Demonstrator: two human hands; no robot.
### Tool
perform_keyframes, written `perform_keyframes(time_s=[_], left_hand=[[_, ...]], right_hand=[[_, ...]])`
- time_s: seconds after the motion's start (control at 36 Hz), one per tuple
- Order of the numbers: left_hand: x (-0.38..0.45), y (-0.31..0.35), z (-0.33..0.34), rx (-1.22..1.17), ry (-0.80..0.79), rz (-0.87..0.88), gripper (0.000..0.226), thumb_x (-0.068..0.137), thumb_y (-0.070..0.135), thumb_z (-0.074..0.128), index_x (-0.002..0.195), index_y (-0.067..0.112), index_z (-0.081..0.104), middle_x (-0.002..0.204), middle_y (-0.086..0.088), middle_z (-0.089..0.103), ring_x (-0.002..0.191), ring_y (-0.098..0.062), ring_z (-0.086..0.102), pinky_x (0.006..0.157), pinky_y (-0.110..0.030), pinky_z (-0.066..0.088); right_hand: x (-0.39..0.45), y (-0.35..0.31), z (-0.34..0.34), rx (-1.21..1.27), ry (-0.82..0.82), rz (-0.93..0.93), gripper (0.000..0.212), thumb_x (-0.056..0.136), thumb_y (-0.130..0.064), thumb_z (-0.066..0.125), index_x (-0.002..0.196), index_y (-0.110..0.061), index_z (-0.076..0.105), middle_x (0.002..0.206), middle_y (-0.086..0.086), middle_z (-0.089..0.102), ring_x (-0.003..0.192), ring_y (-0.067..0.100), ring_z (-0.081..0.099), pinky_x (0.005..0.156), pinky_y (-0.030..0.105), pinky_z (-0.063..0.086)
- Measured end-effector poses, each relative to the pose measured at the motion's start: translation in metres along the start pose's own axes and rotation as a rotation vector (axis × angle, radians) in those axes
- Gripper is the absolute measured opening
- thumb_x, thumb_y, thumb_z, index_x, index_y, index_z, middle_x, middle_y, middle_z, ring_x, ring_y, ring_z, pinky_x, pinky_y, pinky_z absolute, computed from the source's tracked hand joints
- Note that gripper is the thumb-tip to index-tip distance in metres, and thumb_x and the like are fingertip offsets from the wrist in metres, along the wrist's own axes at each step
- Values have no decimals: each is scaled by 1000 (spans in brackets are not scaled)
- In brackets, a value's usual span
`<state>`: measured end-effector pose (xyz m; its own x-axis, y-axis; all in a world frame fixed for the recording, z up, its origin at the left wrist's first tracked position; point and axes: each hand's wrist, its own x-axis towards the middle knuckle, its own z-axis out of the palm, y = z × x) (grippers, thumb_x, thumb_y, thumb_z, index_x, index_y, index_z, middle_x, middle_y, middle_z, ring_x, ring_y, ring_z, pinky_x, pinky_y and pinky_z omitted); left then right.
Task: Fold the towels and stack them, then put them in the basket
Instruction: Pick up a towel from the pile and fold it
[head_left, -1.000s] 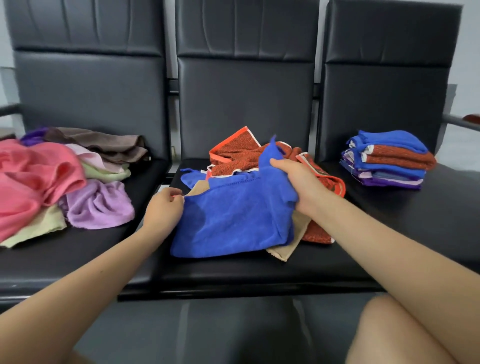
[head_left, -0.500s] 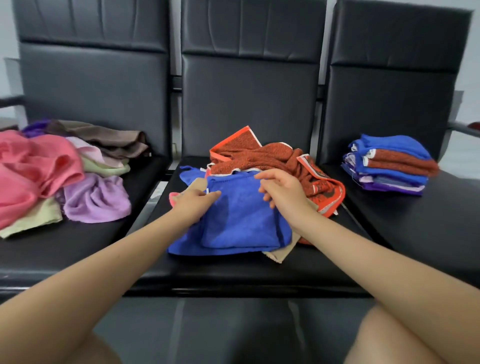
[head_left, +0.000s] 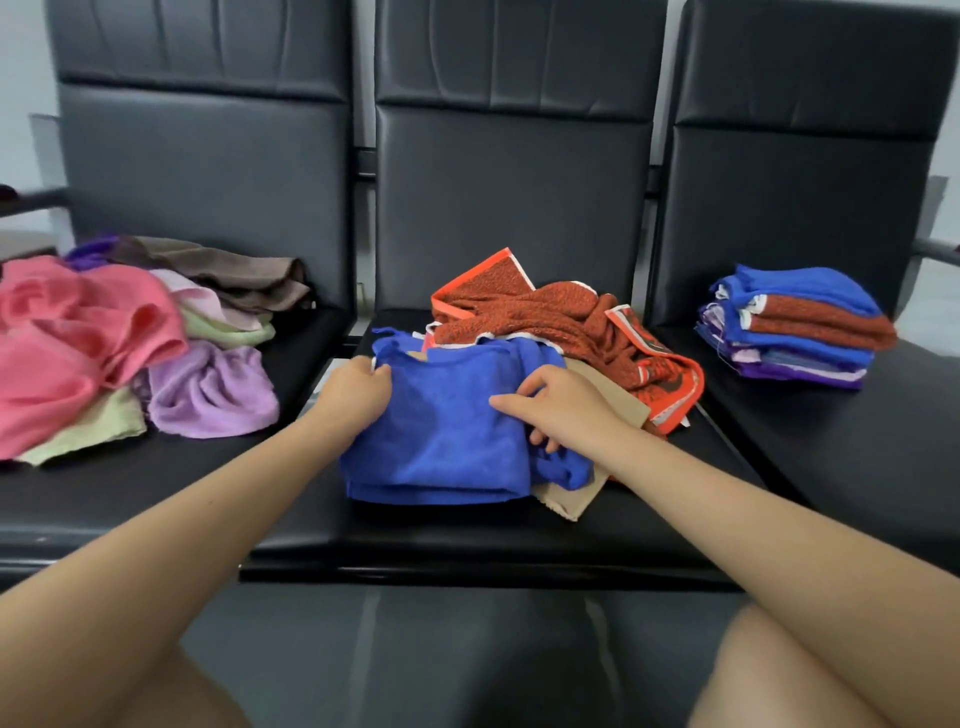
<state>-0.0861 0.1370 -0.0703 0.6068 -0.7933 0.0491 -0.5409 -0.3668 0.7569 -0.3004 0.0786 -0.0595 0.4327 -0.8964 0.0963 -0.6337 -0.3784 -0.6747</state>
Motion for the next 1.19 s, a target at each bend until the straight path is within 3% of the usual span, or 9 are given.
perform_keyframes(time_s=[0.14, 0.28, 0.44, 0.56, 0.69, 0.78, 0.86, 1.11, 1.19], left_hand=[[-13, -23, 0, 279, -139, 16, 19, 98, 25, 45, 101, 7, 52, 122, -17, 59, 111, -32, 54, 75, -27, 35], [-23, -19, 0, 224, -90, 57, 20, 96, 29, 50, 89, 10, 45, 96, -8, 55, 103, -32, 55, 71, -31, 33], [-27, -22, -3, 266, -114, 34, 39, 94, 31, 53, 121, 3, 49, 117, -14, 59, 97, -27, 52, 73, -29, 33], [-26, -25, -4, 84, -168, -42, 26, 91, 31, 61, 105, 10, 54, 107, -9, 58, 100, -28, 57, 75, -31, 44], [-27, -27, -6, -207, -185, -148, 17, 86, 28, 69, 91, 13, 62, 95, -6, 63, 86, -24, 60, 60, -27, 44], [-33, -24, -8, -323, -217, -164, 9, 83, 25, 69, 83, 17, 64, 95, -5, 68, 91, -25, 65, 83, -35, 54], [-36, -15, -10, -456, -199, -148, 17, 85, 23, 60, 96, 11, 64, 103, -9, 69, 96, -27, 65, 94, -40, 51], [-33, 35, -6, -557, -104, -26, 16, 99, 19, 44, 106, 11, 56, 90, -1, 58, 85, -20, 54, 68, -26, 43], [-37, 59, 1, -576, -146, -45, 25, 97, 26, 49, 111, 8, 59, 106, -8, 61, 100, -26, 56, 86, -29, 46]], right_hand=[[7, -6, 12, -154, -34, 9, 44, 87, -49, 62, 68, -9, 57, 59, 7, 60, 58, 23, 60, 71, 42, 57], [14, -9, 13, -203, -11, 49, 42, 86, -52, 62, 74, -12, 57, 57, 3, 57, 55, 20, 59, 57, 30, 52], [11, -11, 13, -226, 32, 1, 42, 86, -51, 62, 98, -12, 56, 74, -1, 52, 73, 18, 55, 57, 27, 44], [10, -16, 12, -151, -76, 155, 45, 84, -54, 64, 80, -11, 54, 65, 5, 59, 59, 20, 60, 60, 31, 53], [4, -13, 14, 153, -249, 274, 49, 80, -48, 73, 105, -7, 61, 91, 8, 67, 78, 21, 64, 67, 31, 54], [0, -12, 17, 288, -270, 248, 32, 81, -42, 73, 93, -14, 64, 89, 3, 67, 81, 18, 62, 70, 28, 49], [1, -18, 16, 424, -128, 236, 39, 65, -48, 72, 93, -22, 62, 102, -2, 62, 90, 13, 61, 70, 26, 50], [1, -25, -17, 788, 74, 276, 33, 91, -26, 64, 119, -9, 63, 109, 10, 67, 101, 25, 64, 80, 30, 50], [-2, -9, -28, 745, 137, 286, 37, 93, -27, 62, 124, -7, 59, 110, 9, 64, 97, 24, 62, 77, 27, 50]])
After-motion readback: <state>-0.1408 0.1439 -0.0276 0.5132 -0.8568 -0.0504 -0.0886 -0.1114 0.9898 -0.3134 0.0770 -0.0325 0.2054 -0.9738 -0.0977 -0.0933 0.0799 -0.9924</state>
